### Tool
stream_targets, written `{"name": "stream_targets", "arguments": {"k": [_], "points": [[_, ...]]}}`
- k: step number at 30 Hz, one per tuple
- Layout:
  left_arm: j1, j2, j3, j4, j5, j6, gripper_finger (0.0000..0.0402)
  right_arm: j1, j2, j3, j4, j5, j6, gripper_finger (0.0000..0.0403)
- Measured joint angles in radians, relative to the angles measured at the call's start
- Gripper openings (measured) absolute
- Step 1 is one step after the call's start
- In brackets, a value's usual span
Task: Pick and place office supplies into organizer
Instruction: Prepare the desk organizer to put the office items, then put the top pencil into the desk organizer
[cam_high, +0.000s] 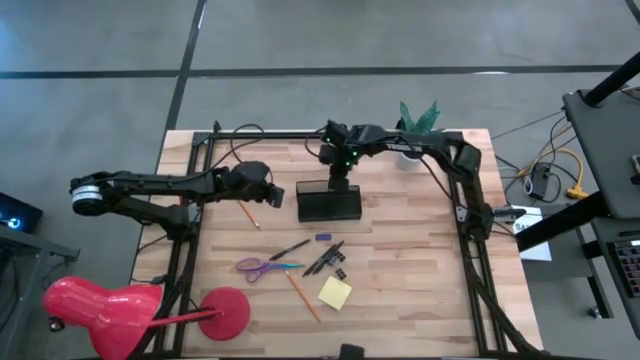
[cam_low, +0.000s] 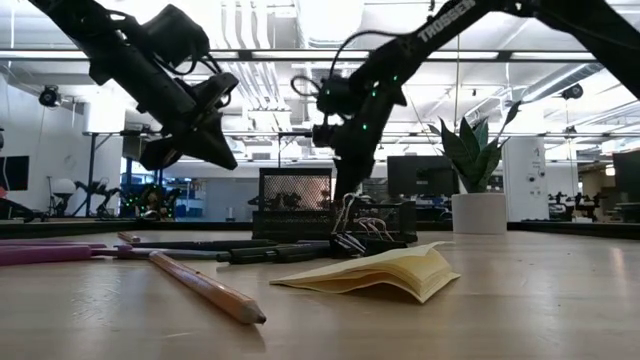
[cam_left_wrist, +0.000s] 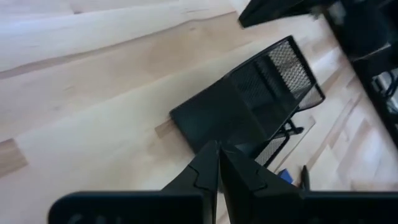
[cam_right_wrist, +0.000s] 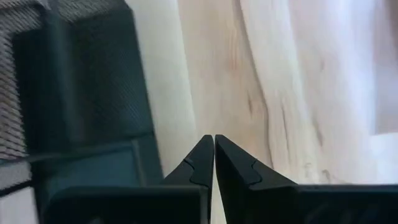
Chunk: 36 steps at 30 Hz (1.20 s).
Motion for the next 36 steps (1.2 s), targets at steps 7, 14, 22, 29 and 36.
{"name": "stream_targets", "arguments": {"k": [7, 14, 22, 29, 36], "points": [[0.000, 0.000, 0.001, 0.015, 0.000, 0.000, 0.0000, 0.018, 0.022, -0.010, -0.039, -0.045, -0.069, 0.0008], [0.000, 0.000, 0.001, 0.014, 0.000, 0.008, 0.0000, 0.046, 0.022, -0.011, -0.050, -0.116, -0.097, 0.0008], [0.000, 0.000, 0.001, 0.007, 0.003, 0.008, 0.0000, 0.045, 0.021, -0.010, -0.027, -0.075, -0.073, 0.0008], [0.000, -0.010, 0.001, 0.002, 0.010, 0.009, 0.0000, 0.047, -0.016, -0.010, 0.072, 0.069, -0.052, 0.0008], [-0.001, -0.052, 0.088, -0.093, -0.090, 0.069, 0.0010, 0.040, -0.132, -0.008, 0.190, 0.122, -0.006, 0.0009]]}}
